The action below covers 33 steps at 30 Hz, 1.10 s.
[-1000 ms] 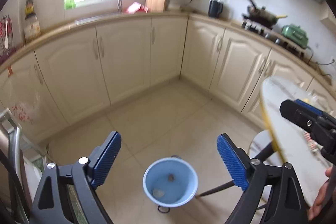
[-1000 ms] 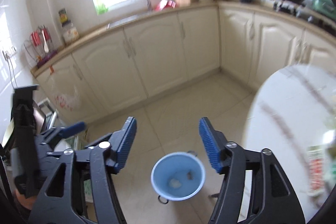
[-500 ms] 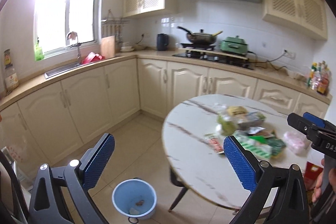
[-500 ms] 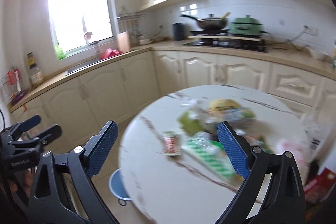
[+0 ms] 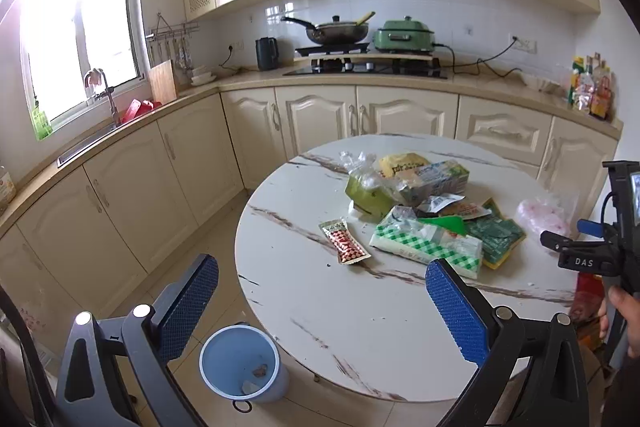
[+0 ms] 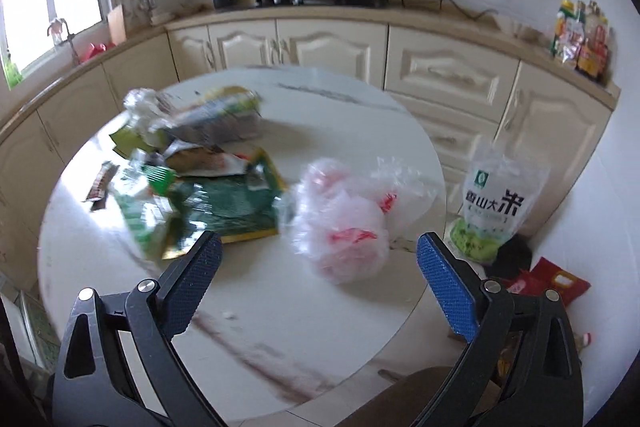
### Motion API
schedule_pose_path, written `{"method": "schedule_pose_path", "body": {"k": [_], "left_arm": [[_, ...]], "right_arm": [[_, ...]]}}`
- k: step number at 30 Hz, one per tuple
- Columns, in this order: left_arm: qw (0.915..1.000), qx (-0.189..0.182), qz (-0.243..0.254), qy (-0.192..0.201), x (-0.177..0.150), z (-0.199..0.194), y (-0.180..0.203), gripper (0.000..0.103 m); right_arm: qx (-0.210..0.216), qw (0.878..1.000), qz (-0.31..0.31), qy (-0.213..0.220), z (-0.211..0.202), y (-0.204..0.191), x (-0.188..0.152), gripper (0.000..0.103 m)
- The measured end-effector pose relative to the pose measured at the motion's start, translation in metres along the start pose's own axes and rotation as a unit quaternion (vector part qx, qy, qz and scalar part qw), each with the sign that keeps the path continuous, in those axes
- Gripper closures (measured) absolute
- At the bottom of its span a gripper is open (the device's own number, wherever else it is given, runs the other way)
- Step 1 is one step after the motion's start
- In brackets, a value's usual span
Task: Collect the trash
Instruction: 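Return both tools to the table and approach the clear plastic bag with the right tool, then grasp the plastic bag with the right tool while the left tool grasps the ketchup packet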
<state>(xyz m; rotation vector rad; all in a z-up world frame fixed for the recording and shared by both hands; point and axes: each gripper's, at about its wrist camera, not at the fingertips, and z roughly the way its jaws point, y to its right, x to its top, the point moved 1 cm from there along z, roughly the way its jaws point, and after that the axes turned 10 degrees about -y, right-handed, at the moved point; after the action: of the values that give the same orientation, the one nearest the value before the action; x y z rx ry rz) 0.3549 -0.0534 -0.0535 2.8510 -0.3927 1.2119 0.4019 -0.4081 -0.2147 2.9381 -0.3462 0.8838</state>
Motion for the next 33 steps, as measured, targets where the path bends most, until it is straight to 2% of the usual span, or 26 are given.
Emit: {"method": "schedule_pose_path", "body": {"k": [5,7,8,12,14,19,24,26,31,33], "left_arm": [[0.9992,0.002,-0.016,-0.036,0.016,0.036,-0.006,0.001],[0.9982,0.003,-0.022,-0.055,0.021,0.057,-0.007,0.001],[0.9979,0.004,-0.022,-0.061,0.024,0.066,-0.006,0.001],[0.9958,-0.01,-0.018,-0.09,0.037,0.114,0.006,0.001],[0.9943,-0.019,-0.018,-0.103,0.045,0.135,0.009,0.001],[0.9907,-0.038,-0.026,-0.128,0.062,0.183,0.017,0.004],[0.9857,-0.024,-0.048,-0.16,0.075,0.227,0.014,0.021],[0.983,-0.033,-0.056,-0.172,0.078,0.24,0.012,0.028],[0.986,-0.033,-0.044,-0.157,0.084,0.253,0.014,0.036],[0.9873,-0.036,-0.045,-0.148,0.083,0.252,0.012,0.053]], "right_arm": [[0.012,1.0,-0.009,-0.02,0.032,0.005,0.011,0.005],[0.024,0.999,-0.013,-0.03,0.043,0.007,0.015,0.014],[0.032,0.999,-0.012,-0.035,0.047,0.008,0.017,0.022],[0.046,0.999,-0.01,-0.027,0.051,0.013,0.024,0.043],[0.05,0.998,-0.009,-0.024,0.049,0.014,0.026,0.045],[0.06,0.998,-0.01,0.024,0.026,0.005,0.031,0.045],[0.087,0.994,-0.025,0.056,0.002,-0.015,0.04,0.045],[0.096,0.993,-0.034,0.061,-0.004,-0.026,0.043,0.045],[0.116,0.989,-0.053,0.075,-0.015,-0.052,0.048,0.045],[0.124,0.988,-0.058,0.076,-0.017,-0.063,0.05,0.045]]}}
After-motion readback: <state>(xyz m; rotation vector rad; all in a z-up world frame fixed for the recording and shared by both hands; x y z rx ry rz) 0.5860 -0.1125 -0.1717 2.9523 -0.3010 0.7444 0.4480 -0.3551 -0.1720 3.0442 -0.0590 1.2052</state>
